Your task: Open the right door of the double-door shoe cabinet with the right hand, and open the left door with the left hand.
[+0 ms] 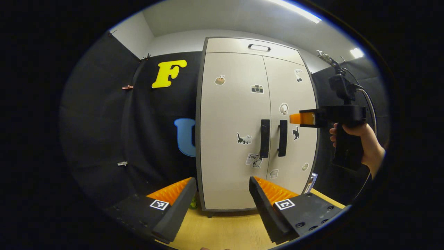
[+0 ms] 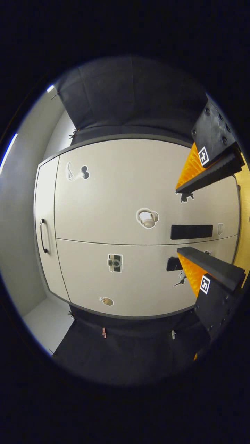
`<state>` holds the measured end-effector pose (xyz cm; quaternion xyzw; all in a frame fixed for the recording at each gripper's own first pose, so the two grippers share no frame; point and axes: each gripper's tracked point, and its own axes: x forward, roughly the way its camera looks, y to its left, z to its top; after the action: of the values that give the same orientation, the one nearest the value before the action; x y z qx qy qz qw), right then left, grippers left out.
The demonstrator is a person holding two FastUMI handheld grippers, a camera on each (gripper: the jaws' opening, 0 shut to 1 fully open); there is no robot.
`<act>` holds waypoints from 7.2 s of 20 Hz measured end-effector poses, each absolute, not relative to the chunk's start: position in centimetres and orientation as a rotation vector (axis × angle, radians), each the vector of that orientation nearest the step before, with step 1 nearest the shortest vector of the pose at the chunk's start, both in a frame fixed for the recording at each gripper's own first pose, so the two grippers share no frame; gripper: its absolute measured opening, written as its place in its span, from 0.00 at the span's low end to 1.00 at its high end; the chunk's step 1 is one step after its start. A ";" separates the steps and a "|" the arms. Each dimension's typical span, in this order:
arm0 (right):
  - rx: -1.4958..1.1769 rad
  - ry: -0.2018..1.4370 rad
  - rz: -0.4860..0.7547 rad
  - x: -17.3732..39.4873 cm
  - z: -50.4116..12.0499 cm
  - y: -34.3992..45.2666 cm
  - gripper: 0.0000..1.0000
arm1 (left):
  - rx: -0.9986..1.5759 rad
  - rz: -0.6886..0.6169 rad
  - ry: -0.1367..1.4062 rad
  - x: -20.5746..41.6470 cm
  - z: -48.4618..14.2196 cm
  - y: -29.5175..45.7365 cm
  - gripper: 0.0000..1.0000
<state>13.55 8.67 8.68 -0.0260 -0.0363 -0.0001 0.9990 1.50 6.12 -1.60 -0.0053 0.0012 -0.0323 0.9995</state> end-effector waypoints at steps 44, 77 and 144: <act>0.010 0.086 0.018 18.3 1.2 9.8 0.23 | -0.081 -0.089 0.137 -0.4 -6.9 9.5 0.95; -0.013 0.074 0.136 10.0 2.6 -0.1 0.22 | -0.027 0.039 0.132 -9.2 -5.3 -2.0 0.95; 0.021 0.109 0.208 10.1 -9.0 7.0 0.99 | -0.016 -0.129 0.060 24.3 4.6 -9.6 0.48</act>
<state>10.10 6.98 -9.03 0.0105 0.0543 0.1038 0.9931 24.33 -9.55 4.60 -0.0080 0.0300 -0.0642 0.9975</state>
